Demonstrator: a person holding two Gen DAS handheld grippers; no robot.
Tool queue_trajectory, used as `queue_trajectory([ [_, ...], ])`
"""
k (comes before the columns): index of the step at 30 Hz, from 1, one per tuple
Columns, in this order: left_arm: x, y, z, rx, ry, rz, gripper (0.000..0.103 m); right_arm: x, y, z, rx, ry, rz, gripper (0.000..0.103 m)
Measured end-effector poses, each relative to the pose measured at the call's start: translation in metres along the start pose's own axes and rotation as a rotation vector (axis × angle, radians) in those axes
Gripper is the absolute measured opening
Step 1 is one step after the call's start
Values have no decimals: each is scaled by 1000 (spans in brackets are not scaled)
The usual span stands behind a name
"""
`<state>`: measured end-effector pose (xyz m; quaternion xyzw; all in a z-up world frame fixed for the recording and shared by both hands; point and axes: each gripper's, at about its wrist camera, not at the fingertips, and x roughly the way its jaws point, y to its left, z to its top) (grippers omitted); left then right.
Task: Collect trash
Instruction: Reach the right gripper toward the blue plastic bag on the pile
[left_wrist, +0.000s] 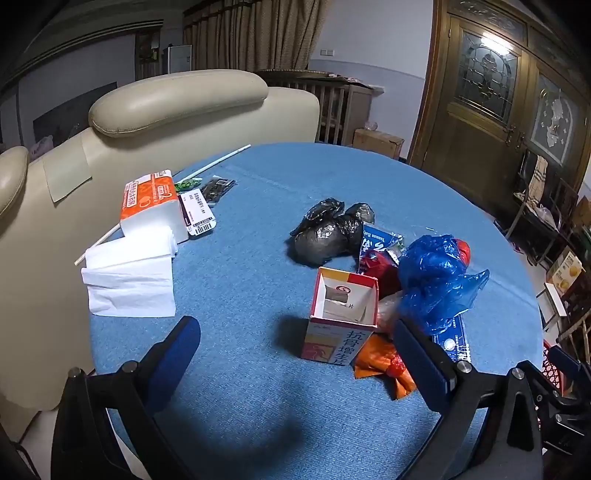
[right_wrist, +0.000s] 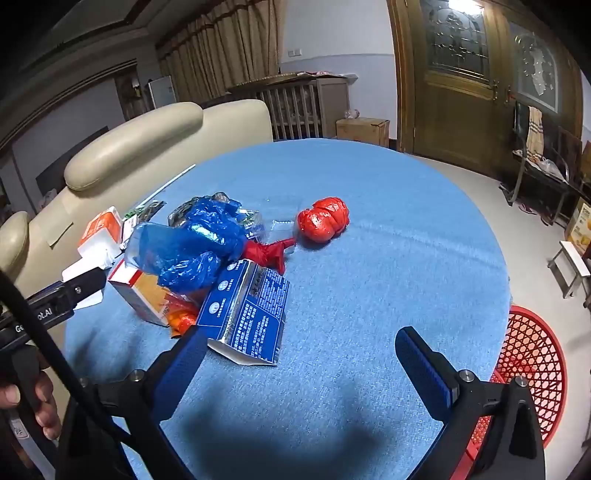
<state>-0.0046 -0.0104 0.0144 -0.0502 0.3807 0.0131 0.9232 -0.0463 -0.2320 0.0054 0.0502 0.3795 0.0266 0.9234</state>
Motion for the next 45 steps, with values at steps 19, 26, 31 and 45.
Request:
queue_trajectory([
  [19, 0, 1, -7, -13, -10, -40, 103, -9, 2, 2, 2, -35, 8, 103],
  [26, 1, 4, -14, -21, -2, -50, 103, -12, 5, 9, -3, -34, 25, 103],
  [31, 4, 7, -19, -25, 13, -54, 103, -11, 14, 22, -12, -64, 63, 103],
  [45, 16, 14, -25, -23, 33, -67, 103, 10, 51, 57, -63, -80, 112, 103],
])
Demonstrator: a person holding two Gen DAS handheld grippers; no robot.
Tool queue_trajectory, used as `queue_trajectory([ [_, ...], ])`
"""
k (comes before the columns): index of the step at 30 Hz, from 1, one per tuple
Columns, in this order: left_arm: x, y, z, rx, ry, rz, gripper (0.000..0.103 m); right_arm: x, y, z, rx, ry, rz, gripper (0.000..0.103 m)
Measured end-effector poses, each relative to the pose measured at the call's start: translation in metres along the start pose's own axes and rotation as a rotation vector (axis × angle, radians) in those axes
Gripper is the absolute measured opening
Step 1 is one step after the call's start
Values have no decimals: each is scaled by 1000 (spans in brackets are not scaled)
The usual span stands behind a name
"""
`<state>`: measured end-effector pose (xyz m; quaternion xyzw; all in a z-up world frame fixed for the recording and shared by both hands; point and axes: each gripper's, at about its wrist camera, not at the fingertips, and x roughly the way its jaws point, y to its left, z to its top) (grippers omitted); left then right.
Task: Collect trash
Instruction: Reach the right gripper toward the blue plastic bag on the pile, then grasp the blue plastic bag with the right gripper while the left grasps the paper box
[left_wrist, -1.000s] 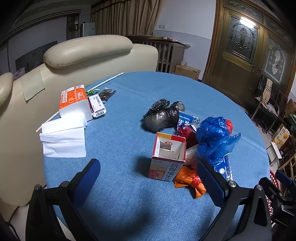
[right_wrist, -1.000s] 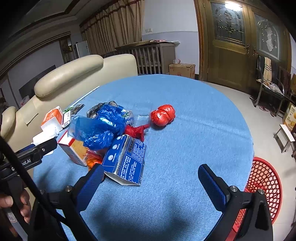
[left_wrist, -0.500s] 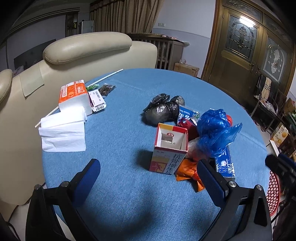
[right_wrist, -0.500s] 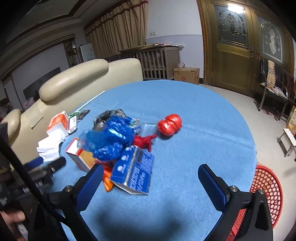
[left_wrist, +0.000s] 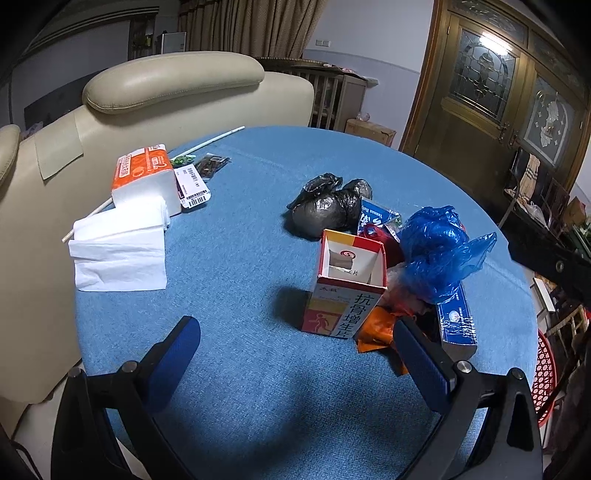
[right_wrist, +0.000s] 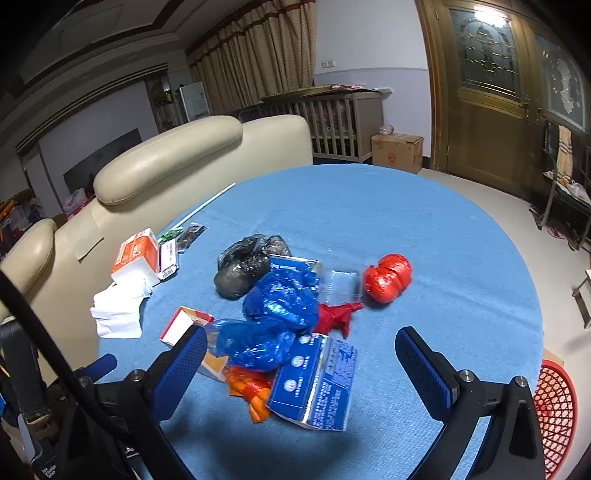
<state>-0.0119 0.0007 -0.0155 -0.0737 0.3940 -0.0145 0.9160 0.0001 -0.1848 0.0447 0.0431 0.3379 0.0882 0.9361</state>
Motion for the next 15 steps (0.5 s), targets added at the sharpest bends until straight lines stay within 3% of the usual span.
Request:
queue_trajectory([
  [12, 4, -3, 1, 10, 3, 0, 103, 8, -2, 2, 5, 20, 3, 103],
  [15, 4, 2, 1, 2, 0, 7, 103, 24, -1, 8, 13, 61, 46, 103],
])
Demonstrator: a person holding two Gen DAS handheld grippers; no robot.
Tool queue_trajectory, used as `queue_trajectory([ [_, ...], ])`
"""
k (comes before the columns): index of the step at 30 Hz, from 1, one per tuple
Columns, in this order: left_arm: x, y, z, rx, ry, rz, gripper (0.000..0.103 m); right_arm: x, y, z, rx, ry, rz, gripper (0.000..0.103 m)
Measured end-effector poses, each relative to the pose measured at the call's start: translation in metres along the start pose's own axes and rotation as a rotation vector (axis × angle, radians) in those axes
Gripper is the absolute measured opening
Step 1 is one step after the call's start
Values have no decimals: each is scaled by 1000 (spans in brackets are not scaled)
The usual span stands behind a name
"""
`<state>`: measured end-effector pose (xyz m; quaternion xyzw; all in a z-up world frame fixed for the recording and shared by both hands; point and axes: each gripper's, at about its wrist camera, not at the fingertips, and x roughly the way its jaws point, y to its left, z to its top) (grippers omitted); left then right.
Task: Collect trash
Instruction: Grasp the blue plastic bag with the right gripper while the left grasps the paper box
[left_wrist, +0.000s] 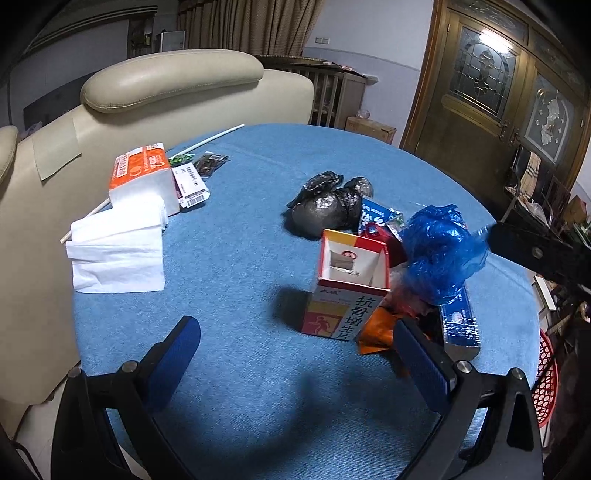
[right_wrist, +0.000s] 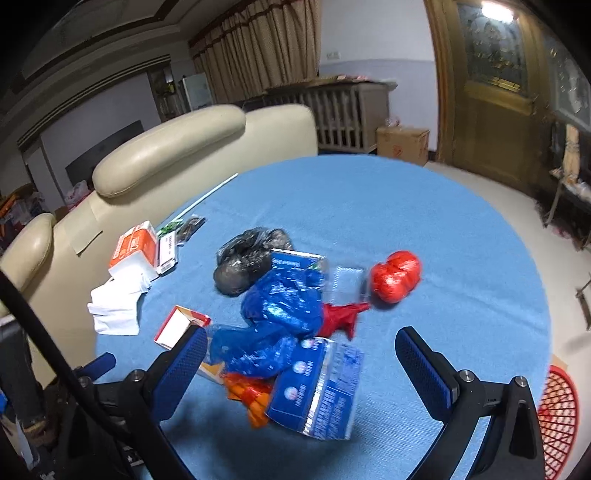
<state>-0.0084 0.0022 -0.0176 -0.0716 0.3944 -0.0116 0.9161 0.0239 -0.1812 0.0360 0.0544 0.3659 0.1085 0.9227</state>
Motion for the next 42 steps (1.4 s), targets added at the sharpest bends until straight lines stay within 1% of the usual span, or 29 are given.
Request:
queue_trajectory([
  [4, 1, 7, 0, -10, 3, 16, 103, 25, 3, 11, 18, 51, 58, 102],
  [5, 2, 8, 0, -12, 6, 18, 103, 32, 5, 13, 16, 64, 66, 100],
  [7, 3, 8, 0, -11, 10, 19, 103, 46, 9, 15, 9, 99, 67, 93],
  [8, 4, 7, 1, -9, 11, 19, 103, 53, 11, 15, 4, 116, 66, 87],
  [10, 6, 5, 1, -4, 11, 13, 103, 66, 12, 14, 3, 149, 69, 82],
  [11, 7, 4, 2, -2, 13, 10, 103, 71, 12, 14, 1, 165, 68, 78],
  [12, 8, 2, 2, 3, 16, 10, 103, 74, 11, 13, 0, 172, 67, 64],
  [13, 10, 0, 2, 9, 19, 9, 103, 75, 10, 13, 3, 175, 72, 64],
  [15, 13, -3, 4, 15, 24, 5, 103, 70, 7, 13, 6, 162, 92, 63],
  [18, 20, -11, 7, 21, 27, -5, 103, 56, 0, 18, 17, 125, 97, 62],
  [21, 28, -19, 12, 30, 25, -15, 103, 32, -13, 23, 55, 64, 97, 62],
  [25, 46, -28, 17, 51, 38, 6, 103, 7, -30, 22, 91, 25, 101, 62],
  [26, 50, -28, 17, 53, 40, 6, 103, 2, -34, 20, 97, 19, 99, 61],
  [27, 54, -28, 18, 55, 45, 4, 102, -2, -37, 19, 103, 16, 99, 57],
  [28, 56, -28, 18, 57, 44, -3, 86, -6, -40, 16, 108, 13, 97, 56],
  [29, 58, -28, 18, 63, 52, -11, 73, -10, -46, 12, 120, 14, 97, 49],
  [30, 62, -28, 19, 68, 77, -28, 47, -14, -50, 9, 128, 16, 93, 39],
  [31, 64, -26, 19, 65, 89, -34, 48, -18, -55, 5, 136, 18, 88, 39],
  [34, 64, -28, 17, 71, 77, -29, 48, -17, -67, -8, 158, 35, 68, 39],
  [36, 63, -29, 15, 79, 82, -19, 48, -7, -74, -16, 167, 73, 54, 39],
  [38, 62, -27, 14, 71, 94, -7, 48, 4, -80, -20, 184, 125, 68, 41],
  [39, 62, -25, 14, 65, 103, -5, 50, 5, -83, -24, 192, 125, 71, 58],
  [41, 62, -22, 13, 52, 113, 3, 53, 2, -88, -27, 198, 95, 53, 85],
  [42, 62, -20, 12, 47, 118, 17, 60, 0, -89, -29, 201, 82, 42, 85],
])
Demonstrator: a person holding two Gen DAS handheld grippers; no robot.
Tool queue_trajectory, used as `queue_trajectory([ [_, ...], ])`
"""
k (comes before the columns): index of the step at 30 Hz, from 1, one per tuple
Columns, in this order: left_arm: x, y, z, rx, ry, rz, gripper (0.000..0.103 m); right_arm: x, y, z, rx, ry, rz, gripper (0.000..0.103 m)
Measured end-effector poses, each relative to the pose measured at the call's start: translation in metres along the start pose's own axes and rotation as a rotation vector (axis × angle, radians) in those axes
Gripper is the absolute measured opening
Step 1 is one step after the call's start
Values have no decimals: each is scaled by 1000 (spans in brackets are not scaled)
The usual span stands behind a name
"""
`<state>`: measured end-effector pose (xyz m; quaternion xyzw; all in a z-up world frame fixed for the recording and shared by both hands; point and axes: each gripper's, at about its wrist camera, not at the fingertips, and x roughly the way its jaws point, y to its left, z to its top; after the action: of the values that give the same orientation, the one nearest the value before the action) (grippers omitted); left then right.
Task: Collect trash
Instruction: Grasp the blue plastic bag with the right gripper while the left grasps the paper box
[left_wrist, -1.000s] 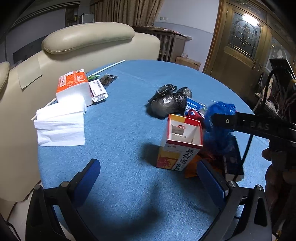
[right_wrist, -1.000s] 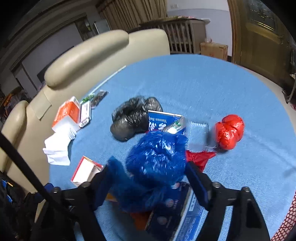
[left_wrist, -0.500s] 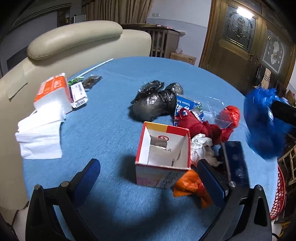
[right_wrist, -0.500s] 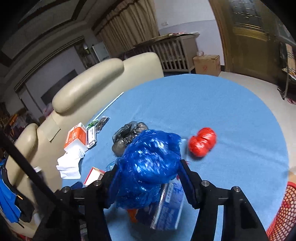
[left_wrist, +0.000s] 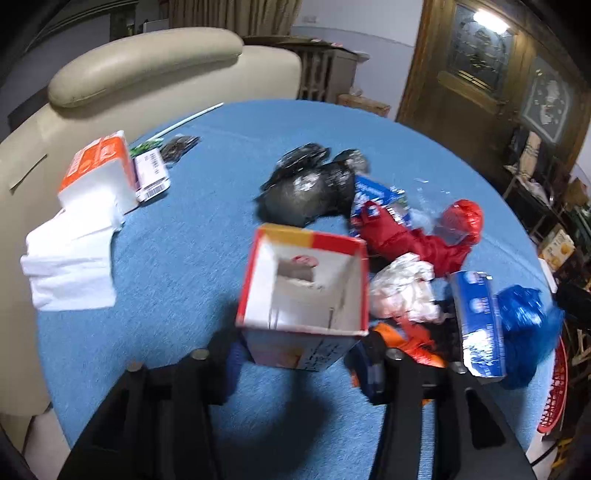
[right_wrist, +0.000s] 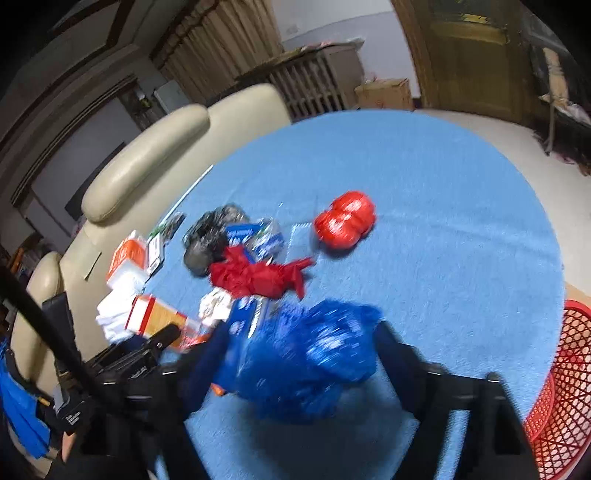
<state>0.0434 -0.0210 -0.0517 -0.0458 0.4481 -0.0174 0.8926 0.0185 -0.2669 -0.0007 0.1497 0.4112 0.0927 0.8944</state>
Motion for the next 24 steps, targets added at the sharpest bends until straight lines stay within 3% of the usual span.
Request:
queue_trajectory([
  [5, 2, 3, -2, -4, 8, 4, 64, 2, -11, -6, 7, 17, -69, 85],
  [13, 16, 4, -4, 5, 28, 0, 64, 29, -16, -25, -5, 112, -82, 84],
  [14, 17, 4, -4, 6, 27, -5, 61, 31, -17, -25, -2, 115, -78, 74],
  [15, 17, 4, -4, 11, 23, -18, 49, 33, -16, -25, 0, 122, -76, 67],
  [18, 16, 0, -2, 38, 10, -18, 49, 32, -14, -23, -7, 113, -59, 65],
  [24, -10, 12, 4, -16, -64, -6, 49, 16, -7, -18, -21, 63, -59, 65],
])
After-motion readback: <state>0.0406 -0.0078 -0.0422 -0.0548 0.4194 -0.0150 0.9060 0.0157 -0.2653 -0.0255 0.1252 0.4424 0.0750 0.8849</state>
